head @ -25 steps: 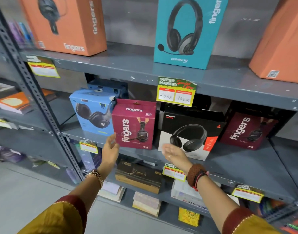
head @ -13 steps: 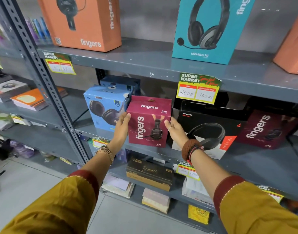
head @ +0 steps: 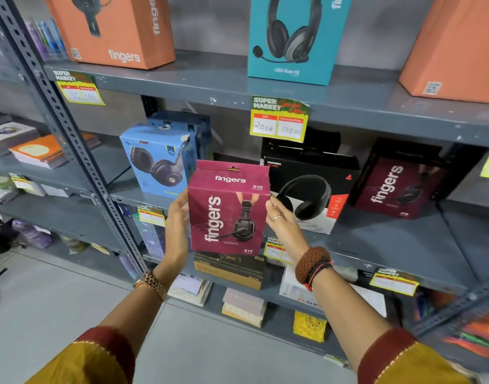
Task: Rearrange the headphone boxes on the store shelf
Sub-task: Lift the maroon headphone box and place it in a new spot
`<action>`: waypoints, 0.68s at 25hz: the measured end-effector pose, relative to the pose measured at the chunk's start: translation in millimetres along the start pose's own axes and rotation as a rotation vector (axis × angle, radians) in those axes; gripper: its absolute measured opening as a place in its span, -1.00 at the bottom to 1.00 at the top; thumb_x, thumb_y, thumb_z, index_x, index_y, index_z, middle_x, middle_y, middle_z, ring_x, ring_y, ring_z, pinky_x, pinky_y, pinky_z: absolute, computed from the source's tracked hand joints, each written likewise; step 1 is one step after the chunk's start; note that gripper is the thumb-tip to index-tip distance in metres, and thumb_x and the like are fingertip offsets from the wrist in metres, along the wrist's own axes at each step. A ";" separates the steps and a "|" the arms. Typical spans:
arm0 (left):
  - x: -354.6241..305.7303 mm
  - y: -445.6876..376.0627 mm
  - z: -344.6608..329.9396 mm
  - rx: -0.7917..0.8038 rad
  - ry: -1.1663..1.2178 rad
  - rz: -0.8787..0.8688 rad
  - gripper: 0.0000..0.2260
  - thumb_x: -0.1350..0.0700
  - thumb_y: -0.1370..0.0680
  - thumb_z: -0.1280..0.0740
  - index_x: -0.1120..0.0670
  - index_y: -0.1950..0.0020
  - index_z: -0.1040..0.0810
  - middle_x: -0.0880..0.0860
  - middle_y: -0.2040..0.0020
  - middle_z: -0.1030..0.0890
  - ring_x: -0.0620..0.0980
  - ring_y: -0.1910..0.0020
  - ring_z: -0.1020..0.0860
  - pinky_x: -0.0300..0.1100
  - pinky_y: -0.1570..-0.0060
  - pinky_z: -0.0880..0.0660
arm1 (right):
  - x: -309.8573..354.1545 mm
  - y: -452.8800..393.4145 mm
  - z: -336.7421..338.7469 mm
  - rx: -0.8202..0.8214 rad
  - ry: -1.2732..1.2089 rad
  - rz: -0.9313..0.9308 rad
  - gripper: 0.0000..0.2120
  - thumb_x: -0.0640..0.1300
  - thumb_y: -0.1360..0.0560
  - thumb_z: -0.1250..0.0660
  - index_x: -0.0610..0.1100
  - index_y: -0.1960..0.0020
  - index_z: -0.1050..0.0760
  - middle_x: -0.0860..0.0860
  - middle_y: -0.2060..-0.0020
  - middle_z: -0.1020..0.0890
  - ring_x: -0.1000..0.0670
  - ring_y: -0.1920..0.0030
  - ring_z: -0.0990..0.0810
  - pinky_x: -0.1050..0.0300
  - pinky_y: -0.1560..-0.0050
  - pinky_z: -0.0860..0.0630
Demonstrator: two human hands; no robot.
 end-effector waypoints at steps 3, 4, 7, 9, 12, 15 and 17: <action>13.8 32.7 -14.2 -0.036 0.048 -0.002 -0.60 0.16 -0.53 -0.09 -0.08 -0.32 -0.45 -0.05 -0.33 -0.52 -0.08 -0.29 -0.50 -0.15 -0.16 -0.45 | -4.8 39.0 34.9 -0.012 -0.035 -0.002 -0.53 0.04 -0.56 -0.12 0.00 -0.44 -0.20 0.09 -0.36 -0.36 -0.01 -0.40 -0.34 0.13 -0.38 -0.26; 17.0 42.6 -23.5 -0.035 0.068 -0.005 -0.61 0.14 -0.53 -0.10 -0.08 -0.33 -0.44 -0.02 -0.36 -0.50 -0.07 -0.30 -0.49 -0.11 -0.17 -0.45 | -5.7 49.3 47.1 -0.017 -0.037 0.003 -0.54 0.03 -0.56 -0.12 0.00 -0.45 -0.20 0.10 -0.34 -0.37 -0.01 -0.39 -0.35 0.14 -0.37 -0.26; 22.4 76.2 -74.5 -0.006 0.069 -0.012 -0.59 0.08 -0.49 -0.13 -0.07 -0.33 -0.43 0.00 -0.36 -0.49 0.09 -0.32 -0.47 0.08 -0.28 -0.42 | -10.9 79.5 104.2 -0.069 -0.050 0.031 -0.52 0.04 -0.55 -0.13 -0.01 -0.45 -0.20 0.04 -0.43 -0.32 0.00 -0.40 -0.35 0.07 -0.44 -0.25; 24.2 95.2 -118.2 0.042 0.084 -0.029 -0.57 0.05 -0.47 -0.14 -0.04 -0.35 -0.41 0.01 -0.35 -0.50 0.17 -0.31 -0.46 0.09 -0.24 -0.44 | -12.5 95.4 147.3 -0.107 -0.052 0.069 -0.52 0.07 -0.55 -0.12 0.00 -0.44 -0.23 0.05 -0.42 -0.35 0.05 -0.36 -0.37 0.09 -0.44 -0.26; 26.9 119.3 -183.2 0.132 0.122 -0.082 -0.56 -0.01 -0.48 -0.15 0.01 -0.36 -0.36 0.00 -0.34 -0.46 -0.08 -0.25 -0.49 -0.11 -0.24 -0.43 | -12.8 110.3 205.4 -0.155 -0.065 0.110 -0.57 0.06 -0.57 -0.08 0.01 -0.41 -0.29 0.10 -0.36 -0.40 0.13 -0.33 -0.38 0.10 -0.45 -0.24; 30.1 134.8 -253.7 0.262 0.138 -0.096 -0.58 -0.03 -0.53 -0.17 0.02 -0.38 -0.33 -0.03 -0.34 -0.45 -0.14 -0.26 -0.47 -0.25 -0.19 -0.46 | -18.2 115.5 273.4 -0.272 -0.104 0.142 -0.58 0.05 -0.57 -0.08 -0.01 -0.41 -0.30 0.04 -0.40 -0.38 0.08 -0.38 -0.36 0.06 -0.46 -0.24; 31.9 136.1 -294.7 0.332 0.129 -0.094 -0.61 0.07 -0.59 -0.14 0.09 -0.42 -0.27 -0.03 -0.32 -0.43 -0.27 -0.21 -0.47 -0.44 -0.05 -0.46 | -22.8 110.8 314.7 -0.361 -0.154 0.154 -0.58 0.04 -0.58 -0.07 -0.04 -0.41 -0.29 0.00 -0.42 -0.36 0.04 -0.40 -0.33 0.05 -0.46 -0.24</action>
Point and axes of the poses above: each hand's wrist, its own y-axis away from the middle knuckle, its own z-axis out of the back of the hand, x = y × z, the point moved 6 cm from there along -y, towards the middle knuckle
